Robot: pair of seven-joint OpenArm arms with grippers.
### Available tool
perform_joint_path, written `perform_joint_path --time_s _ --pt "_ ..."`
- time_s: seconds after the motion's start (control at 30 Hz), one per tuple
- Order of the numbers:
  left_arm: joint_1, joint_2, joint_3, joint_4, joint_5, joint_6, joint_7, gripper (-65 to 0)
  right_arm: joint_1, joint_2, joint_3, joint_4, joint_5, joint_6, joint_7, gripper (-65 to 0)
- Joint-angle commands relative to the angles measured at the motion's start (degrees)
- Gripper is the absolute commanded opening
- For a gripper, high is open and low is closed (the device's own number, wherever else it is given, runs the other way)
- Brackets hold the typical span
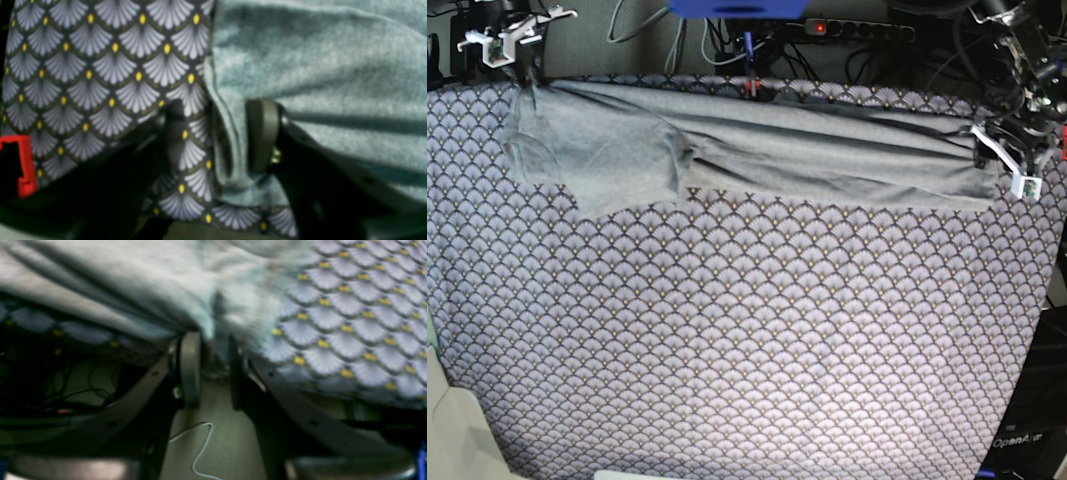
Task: Fold the T-shirt properly
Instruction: 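Lower the hem onto the collar edge and open both grippers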
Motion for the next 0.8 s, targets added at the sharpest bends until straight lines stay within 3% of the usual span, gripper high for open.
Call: perform_joint_path --time_s 0.0,0.3,0.6,0.7,0.77 --pt "0.25 -0.25 -0.23 0.49 1.10 -0.19 1.44 -32.5 0.24 0.44 1.32 0.81 0.95 -1.01 1.38 -49.2" --pt "0.16 -0.08 -4.36 0.49 0.75 -0.19 1.44 -32.3 0.86 0.44 6.33 0.55 0.95 -1.01 1.64 -49.4" --pt "0.25 -0.08 -6.30 2.16 0.75 -0.19 1.88 -32.2 8.33 0.44 14.50 0.55 0.77 -1.01 1.29 -49.0" --pt "0.16 0.62 -6.30 3.04 0.92 -0.19 1.97 -32.2 10.00 0.44 15.56 0.55 0.77 -1.01 1.29 -44.7" --pt "0.25 1.06 -6.38 3.92 1.10 -0.19 1.97 -32.2 10.62 0.44 15.73 0.55 0.77 -1.01 1.29 -38.5"
